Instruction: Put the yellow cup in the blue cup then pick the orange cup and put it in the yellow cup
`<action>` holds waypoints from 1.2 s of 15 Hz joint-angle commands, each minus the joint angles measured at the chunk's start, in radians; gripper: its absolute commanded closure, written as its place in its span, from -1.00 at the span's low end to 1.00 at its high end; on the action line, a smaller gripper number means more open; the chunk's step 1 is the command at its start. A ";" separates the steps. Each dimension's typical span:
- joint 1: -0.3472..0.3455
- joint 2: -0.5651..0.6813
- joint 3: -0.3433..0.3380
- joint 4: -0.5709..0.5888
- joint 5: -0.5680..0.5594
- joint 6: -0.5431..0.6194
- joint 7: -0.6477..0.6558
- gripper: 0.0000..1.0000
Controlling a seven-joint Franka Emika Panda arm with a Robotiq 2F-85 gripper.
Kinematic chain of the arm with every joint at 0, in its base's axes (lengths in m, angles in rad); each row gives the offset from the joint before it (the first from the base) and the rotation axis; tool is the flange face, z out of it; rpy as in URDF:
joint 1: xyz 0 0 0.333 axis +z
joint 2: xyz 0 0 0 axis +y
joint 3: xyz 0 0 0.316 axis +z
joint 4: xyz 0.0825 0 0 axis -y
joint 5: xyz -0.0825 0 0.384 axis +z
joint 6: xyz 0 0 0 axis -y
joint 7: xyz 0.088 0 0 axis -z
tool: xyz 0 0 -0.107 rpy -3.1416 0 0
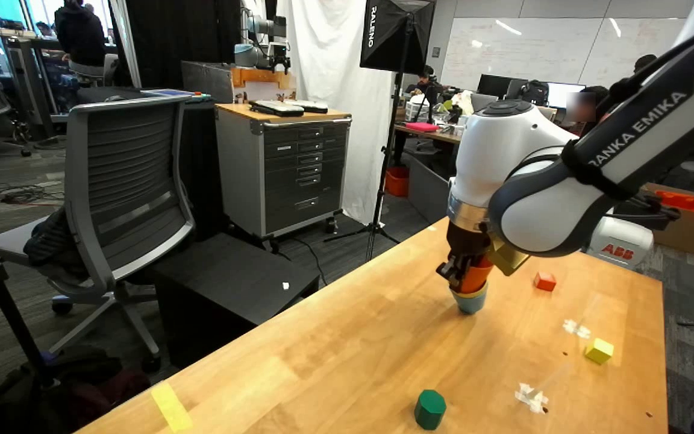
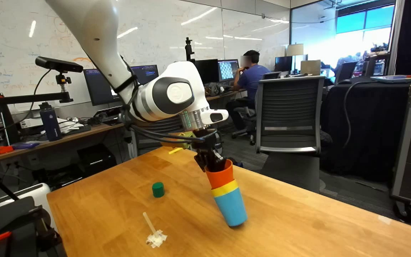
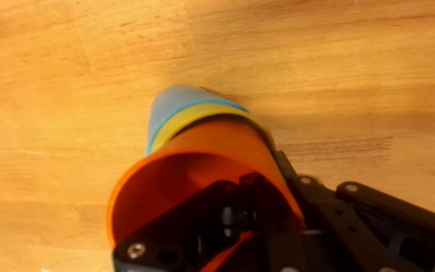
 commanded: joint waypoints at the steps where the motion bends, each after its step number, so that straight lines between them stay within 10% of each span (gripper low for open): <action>1: -0.045 0.014 0.041 0.038 0.015 -0.018 -0.024 0.98; 14: -0.114 0.003 0.079 -0.038 0.038 0.052 -0.048 0.98; 15: -0.116 0.000 0.078 -0.046 0.037 0.060 -0.050 0.90; 16: -0.120 -0.003 0.078 -0.051 0.037 0.065 -0.053 0.40; 18: -0.123 -0.007 0.077 -0.064 0.037 0.080 -0.054 0.32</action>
